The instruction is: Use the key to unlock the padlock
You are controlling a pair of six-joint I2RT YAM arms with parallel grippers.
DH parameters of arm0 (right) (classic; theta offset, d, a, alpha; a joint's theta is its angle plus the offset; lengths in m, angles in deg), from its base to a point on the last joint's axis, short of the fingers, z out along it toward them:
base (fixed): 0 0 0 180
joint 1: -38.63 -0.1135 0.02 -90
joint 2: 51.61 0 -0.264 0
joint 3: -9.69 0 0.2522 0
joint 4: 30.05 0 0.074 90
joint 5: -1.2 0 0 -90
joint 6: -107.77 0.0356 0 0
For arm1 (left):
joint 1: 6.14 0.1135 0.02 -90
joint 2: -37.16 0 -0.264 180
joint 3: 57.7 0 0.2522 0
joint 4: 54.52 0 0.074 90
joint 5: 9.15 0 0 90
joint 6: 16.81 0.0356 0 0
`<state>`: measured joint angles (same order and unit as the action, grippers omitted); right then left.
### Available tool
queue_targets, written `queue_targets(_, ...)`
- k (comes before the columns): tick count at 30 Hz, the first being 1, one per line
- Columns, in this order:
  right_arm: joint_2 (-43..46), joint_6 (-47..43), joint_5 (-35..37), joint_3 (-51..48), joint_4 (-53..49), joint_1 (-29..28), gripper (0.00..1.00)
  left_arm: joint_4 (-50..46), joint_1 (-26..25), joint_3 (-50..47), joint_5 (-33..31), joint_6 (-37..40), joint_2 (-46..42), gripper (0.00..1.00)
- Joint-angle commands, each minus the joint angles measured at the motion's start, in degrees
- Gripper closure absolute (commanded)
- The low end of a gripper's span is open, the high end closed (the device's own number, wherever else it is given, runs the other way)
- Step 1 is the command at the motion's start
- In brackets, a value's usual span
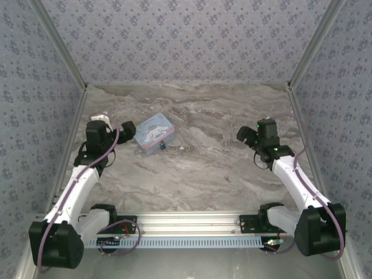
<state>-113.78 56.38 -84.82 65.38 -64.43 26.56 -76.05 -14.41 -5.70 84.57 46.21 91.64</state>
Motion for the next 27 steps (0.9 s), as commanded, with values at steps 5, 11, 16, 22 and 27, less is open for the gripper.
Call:
queue_targets(5, -1.5, 24.7, 3.2, 3.0, -15.6, -13.0, 0.19, -1.8, -12.2, -3.2, 2.2, -7.8, -0.9, 0.01)
queue_targets(11, -9.2, 16.3, 1.6, 5.4, -17.6, -18.5, 0.39, 1.0, -19.3, -2.7, 2.6, -8.3, 3.3, 0.01)
queue_targets(16, -15.2, 7.0, -1.2, 6.5, -20.4, -19.9, 0.47, 2.5, -21.0, -2.5, 3.2, -7.9, 5.1, 0.01)
queue_targets(22, -16.7, -0.4, -5.2, 3.3, -18.7, -20.1, 0.52, 2.7, -21.4, -2.9, 3.3, -7.3, 5.4, 0.01)
queue_targets(27, -18.5, -5.3, -6.1, 2.2, -19.0, -20.2, 0.57, 2.8, -21.4, -3.5, 3.1, -7.7, 4.8, 0.01)
